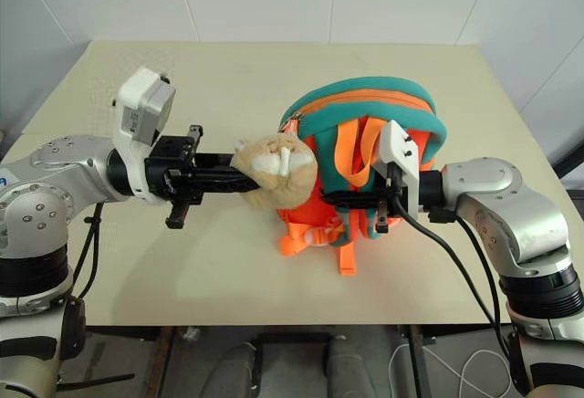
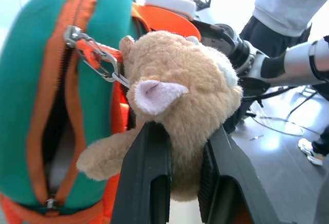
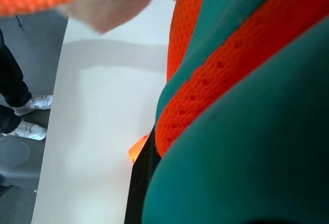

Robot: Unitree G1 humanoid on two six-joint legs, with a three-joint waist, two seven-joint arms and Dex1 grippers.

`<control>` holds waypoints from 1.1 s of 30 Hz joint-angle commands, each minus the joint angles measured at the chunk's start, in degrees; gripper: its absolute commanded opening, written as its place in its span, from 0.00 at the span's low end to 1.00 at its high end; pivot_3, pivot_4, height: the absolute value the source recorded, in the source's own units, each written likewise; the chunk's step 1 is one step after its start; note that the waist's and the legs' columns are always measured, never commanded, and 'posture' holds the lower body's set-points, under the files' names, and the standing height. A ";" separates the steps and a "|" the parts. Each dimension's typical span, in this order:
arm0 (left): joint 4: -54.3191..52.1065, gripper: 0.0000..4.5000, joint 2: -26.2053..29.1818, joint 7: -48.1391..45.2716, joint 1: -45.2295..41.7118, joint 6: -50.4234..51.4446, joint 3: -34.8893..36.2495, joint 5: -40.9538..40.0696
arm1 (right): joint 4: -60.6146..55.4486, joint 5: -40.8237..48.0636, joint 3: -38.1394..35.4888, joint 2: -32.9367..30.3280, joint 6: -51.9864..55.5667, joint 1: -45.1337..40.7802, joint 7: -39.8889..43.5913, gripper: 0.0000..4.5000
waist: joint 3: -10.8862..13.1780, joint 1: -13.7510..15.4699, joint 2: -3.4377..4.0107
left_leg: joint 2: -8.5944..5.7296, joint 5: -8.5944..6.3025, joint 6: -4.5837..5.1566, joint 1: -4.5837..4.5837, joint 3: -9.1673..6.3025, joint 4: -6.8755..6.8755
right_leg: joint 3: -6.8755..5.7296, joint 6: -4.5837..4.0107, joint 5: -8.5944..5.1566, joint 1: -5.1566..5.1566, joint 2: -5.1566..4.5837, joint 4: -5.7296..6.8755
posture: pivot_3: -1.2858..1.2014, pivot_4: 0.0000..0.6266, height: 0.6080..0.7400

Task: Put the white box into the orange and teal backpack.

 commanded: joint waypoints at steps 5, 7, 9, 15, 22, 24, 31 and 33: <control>10.76 0.07 3.49 -2.53 -2.00 -5.16 -0.74 6.52 | -2.52 2.77 -2.15 0.63 0.58 1.92 -0.53 0.00 | 0.00 -0.03 0.00 | 0.00 0.00 0.00 0.02 0.01 0.00 | 0.00 -0.01 0.00 0.00 0.01 0.00 | 0.52 0.24 1.00; 15.87 0.06 4.68 -4.65 -2.67 -7.61 -3.33 10.41 | -3.20 3.40 -2.22 0.84 0.79 2.25 -0.92 0.00 | 0.00 -0.03 0.00 | 0.00 0.00 0.00 0.02 0.02 0.00 | 0.00 -0.01 0.00 0.00 0.00 0.00 | 0.52 0.24 1.00; 20.21 0.06 5.43 -7.37 -3.40 -9.73 -5.73 13.24 | -3.80 4.02 -2.19 1.20 1.10 2.36 -1.46 0.00 | 0.00 -0.01 0.00 | 0.00 0.00 0.00 0.02 0.03 0.00 | 0.00 -0.01 0.00 0.00 0.00 0.00 | 0.52 0.24 1.00; 29.88 0.06 5.04 -13.53 -6.45 -14.59 -13.24 21.60 | -6.22 6.20 -1.92 2.88 2.60 2.80 -3.71 0.00 | 0.00 0.04 0.00 | 0.00 0.00 0.00 -0.01 0.03 -0.01 | -0.01 -0.02 -0.01 -0.01 0.00 -0.03 | 0.52 0.24 1.00; 36.72 0.06 0.90 -17.02 -7.11 -19.19 -20.67 29.39 | -7.64 7.23 -2.10 3.58 3.40 3.62 -5.71 0.00 | -0.01 0.20 0.00 | 0.00 0.00 0.00 0.00 0.03 -0.06 | -0.01 -0.03 -0.02 -0.01 -0.01 -0.03 | 0.52 0.24 1.00; 37.94 0.06 -0.60 -17.52 -6.90 -20.41 -22.41 31.68 | -7.84 7.41 -2.25 3.50 3.52 3.81 -6.13 0.00 | -0.02 0.21 0.00 | 0.00 0.00 0.00 0.00 0.03 -0.04 | -0.01 -0.02 -0.01 0.00 -0.01 -0.03 | 0.52 0.24 1.00; 41.07 0.06 -3.35 -17.73 -6.22 -23.62 -25.23 38.12 | -8.41 7.71 -2.70 3.16 3.75 4.49 -7.10 0.00 | -0.03 0.70 -0.01 | -0.03 0.01 0.03 -0.01 0.02 -0.02 | -0.02 0.00 0.00 0.05 -0.05 -0.05 | 0.52 0.24 1.00; 41.59 0.06 -3.72 -17.28 -5.20 -25.52 -27.62 41.65 | -8.47 7.68 -2.76 3.06 3.75 4.69 -7.28 0.00 | -0.03 0.81 -0.01 | -0.04 0.01 0.03 -0.01 0.02 -0.02 | -0.01 0.00 0.00 0.05 -0.05 -0.06 | 0.52 0.24 1.00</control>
